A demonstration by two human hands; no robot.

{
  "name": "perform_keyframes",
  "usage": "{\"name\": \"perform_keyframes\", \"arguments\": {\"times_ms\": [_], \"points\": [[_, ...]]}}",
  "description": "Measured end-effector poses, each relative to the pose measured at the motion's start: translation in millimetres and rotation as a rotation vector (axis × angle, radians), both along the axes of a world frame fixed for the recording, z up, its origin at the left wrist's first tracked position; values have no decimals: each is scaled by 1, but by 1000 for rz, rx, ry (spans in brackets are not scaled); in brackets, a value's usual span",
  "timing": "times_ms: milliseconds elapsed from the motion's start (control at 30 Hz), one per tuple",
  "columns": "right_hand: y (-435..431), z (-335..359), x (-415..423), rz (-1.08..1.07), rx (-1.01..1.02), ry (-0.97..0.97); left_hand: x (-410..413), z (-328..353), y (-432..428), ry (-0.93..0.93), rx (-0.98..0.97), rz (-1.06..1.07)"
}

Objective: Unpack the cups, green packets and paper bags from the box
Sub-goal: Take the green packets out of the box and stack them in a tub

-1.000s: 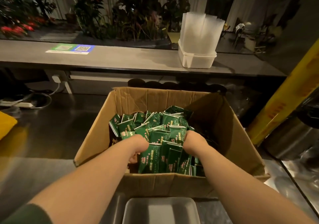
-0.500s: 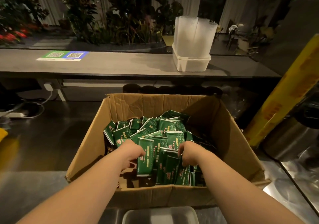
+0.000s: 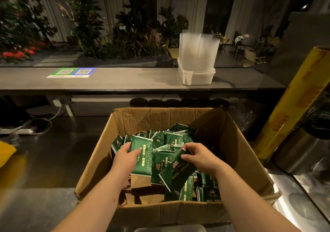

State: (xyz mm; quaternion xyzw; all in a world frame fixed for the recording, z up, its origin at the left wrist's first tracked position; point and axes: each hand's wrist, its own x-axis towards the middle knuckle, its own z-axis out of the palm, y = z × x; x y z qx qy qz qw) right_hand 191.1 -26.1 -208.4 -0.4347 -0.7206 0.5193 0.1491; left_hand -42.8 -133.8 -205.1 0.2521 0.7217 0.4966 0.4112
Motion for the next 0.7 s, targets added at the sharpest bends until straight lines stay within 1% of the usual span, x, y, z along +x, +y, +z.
{"name": "perform_keyframes", "arguments": {"times_ms": [67, 100, 167, 233, 333, 433, 500, 600, 667, 700], "points": [[-4, 9, -4, 33, -25, 89, 3, 5, -2, -18, -19, -90], [-5, 16, -10, 71, -12, 107, 7, 13, -5, -93, -43, -157], [-8, 26, -26, 127, 55, 99, 12, 22, -9, -306, -73, -279], [-11, 31, -42, 132, 126, 88, 10, 20, -10, -505, -53, -356], [-11, 29, -57, 94, 123, 143, 9, 23, -13, -698, -12, -435], [-12, 27, -69, 108, 174, 186, 6, 21, -14, -858, 35, -433], [-12, 26, -80, 113, 207, 194, 0, 18, -12, -860, 78, -400], [-12, 27, -88, 124, 166, 214, 0, 18, -11, -742, 99, -376], [-11, 25, -86, 59, 164, 247, 1, 19, -11, -679, 110, -336], [-10, 25, -82, -25, 163, 257, -1, 19, -11, -672, 120, -311]]}}
